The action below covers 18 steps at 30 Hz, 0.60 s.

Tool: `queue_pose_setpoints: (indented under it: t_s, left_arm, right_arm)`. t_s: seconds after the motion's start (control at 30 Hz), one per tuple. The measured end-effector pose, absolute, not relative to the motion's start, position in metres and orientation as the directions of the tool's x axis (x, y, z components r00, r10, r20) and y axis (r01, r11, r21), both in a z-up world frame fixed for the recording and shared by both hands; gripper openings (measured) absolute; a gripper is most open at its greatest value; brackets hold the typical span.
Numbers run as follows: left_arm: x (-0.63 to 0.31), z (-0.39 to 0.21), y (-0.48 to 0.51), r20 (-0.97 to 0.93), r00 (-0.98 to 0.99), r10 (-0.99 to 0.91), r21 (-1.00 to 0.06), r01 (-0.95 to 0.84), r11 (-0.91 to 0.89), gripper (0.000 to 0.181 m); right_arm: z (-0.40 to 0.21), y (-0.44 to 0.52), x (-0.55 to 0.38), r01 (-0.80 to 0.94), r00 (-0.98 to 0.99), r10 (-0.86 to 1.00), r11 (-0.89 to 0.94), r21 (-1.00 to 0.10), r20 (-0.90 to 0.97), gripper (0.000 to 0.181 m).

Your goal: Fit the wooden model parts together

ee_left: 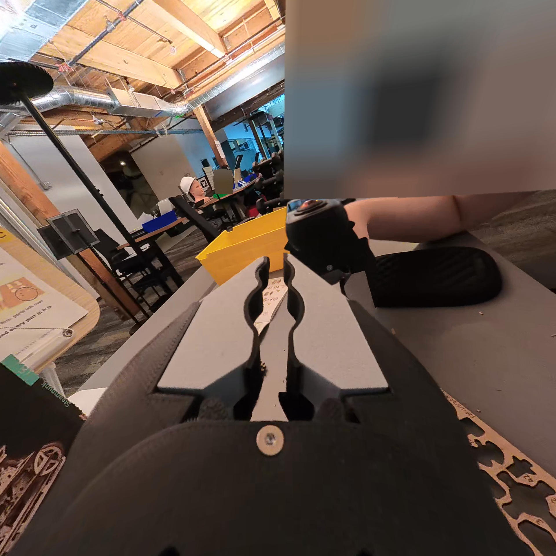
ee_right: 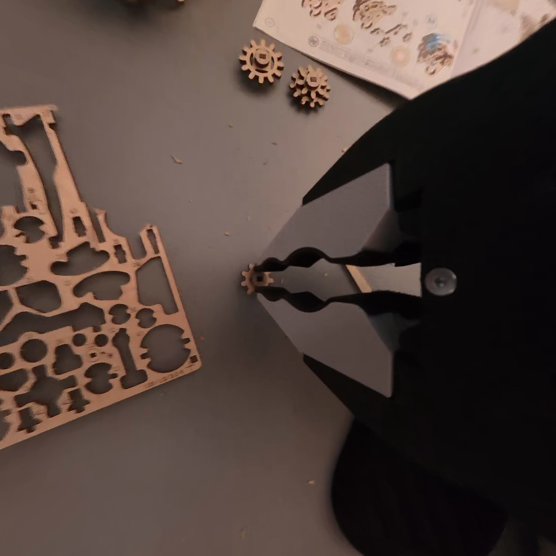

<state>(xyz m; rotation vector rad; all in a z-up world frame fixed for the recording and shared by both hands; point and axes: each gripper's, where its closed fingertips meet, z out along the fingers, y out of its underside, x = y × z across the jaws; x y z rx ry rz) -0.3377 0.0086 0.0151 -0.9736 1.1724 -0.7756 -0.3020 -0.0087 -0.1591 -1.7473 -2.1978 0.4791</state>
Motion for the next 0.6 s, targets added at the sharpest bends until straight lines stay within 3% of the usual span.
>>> queue_pose_setpoints:
  t_s: [0.03,0.2,0.33,0.6]
  left_arm:
    - [-0.338,0.015,0.009,-0.385,0.231,-0.894,-0.918,0.003,0.396,0.007]
    - [-0.339,0.016,0.011,-0.379,0.241,-0.893,-0.919,0.010,0.393,0.007]
    - [-0.340,0.013,0.013,-0.376,0.244,-0.894,-0.922,-0.001,0.387,0.007]
    - [-0.355,0.022,0.022,-0.357,0.294,-0.887,-0.924,0.027,0.381,0.007]
  right_arm:
    - [-0.159,-0.009,-0.302,0.888,-0.224,0.974,0.221,-0.402,0.041,0.009]
    - [-0.160,-0.008,-0.303,0.922,-0.222,0.973,0.233,-0.310,0.068,0.009]
    - [-0.155,-0.012,-0.303,0.913,-0.239,0.969,0.244,-0.327,0.055,0.009]
    - [-0.155,0.002,-0.291,0.950,-0.196,0.979,0.203,-0.235,0.056,0.009]
